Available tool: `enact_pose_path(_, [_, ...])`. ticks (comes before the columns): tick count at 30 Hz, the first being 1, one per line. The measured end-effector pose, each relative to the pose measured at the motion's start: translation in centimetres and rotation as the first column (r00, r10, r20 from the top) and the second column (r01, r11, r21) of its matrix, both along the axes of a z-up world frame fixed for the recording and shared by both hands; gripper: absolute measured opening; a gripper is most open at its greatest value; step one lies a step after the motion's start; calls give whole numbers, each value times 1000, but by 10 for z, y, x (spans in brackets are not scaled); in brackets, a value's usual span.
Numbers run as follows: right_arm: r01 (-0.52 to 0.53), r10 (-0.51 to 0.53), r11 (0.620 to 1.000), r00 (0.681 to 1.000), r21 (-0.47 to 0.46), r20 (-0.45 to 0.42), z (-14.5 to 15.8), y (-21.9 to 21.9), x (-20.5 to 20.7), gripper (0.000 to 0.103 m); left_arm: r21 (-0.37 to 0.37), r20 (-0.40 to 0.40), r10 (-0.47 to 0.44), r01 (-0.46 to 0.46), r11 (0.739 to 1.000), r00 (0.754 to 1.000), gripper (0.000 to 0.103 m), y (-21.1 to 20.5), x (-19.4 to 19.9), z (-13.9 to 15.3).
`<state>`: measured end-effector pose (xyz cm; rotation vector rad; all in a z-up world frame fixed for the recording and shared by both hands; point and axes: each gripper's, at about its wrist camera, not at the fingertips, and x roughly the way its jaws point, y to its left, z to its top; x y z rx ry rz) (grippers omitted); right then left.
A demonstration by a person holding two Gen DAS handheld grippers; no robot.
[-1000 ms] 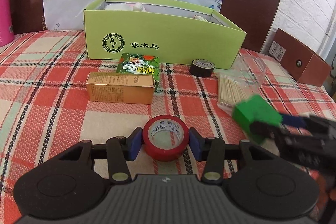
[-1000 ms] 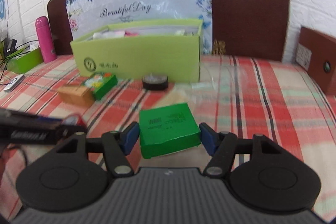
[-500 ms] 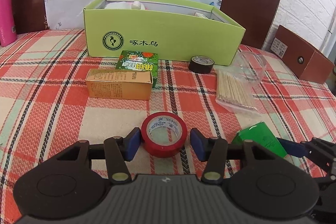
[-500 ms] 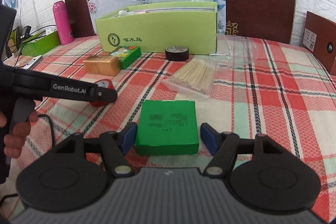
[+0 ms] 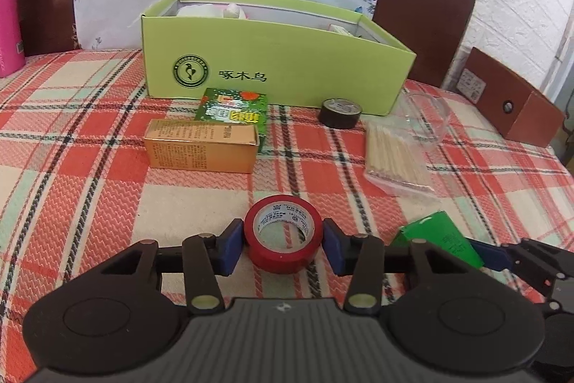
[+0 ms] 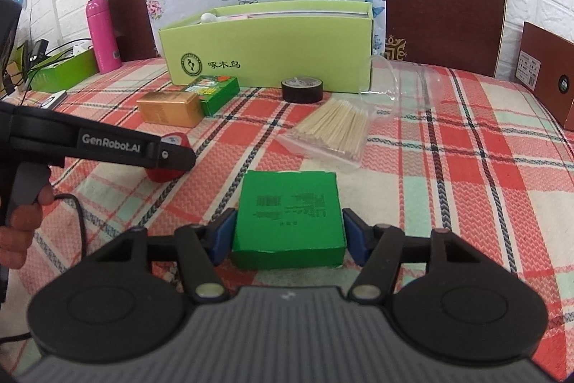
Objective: Organize objects
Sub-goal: 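Grasp the green box with the right tool while the left tool holds the red tape, then carry the red tape into the lime-green box while the right tool drops the green box in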
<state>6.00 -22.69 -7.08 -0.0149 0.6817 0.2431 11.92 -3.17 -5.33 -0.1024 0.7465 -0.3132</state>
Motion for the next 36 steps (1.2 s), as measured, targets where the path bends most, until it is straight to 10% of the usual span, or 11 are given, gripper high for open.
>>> enact_pose_path(18, [-22, 29, 999, 971, -33, 236, 72, -1, 41, 61, -58, 214, -83, 97, 994, 973, 49, -3, 9, 95])
enact_pose_path(36, [-23, 34, 999, 962, -43, 269, 88, 23, 185, 61, -30, 252, 25, -18, 999, 967, 49, -3, 138, 113])
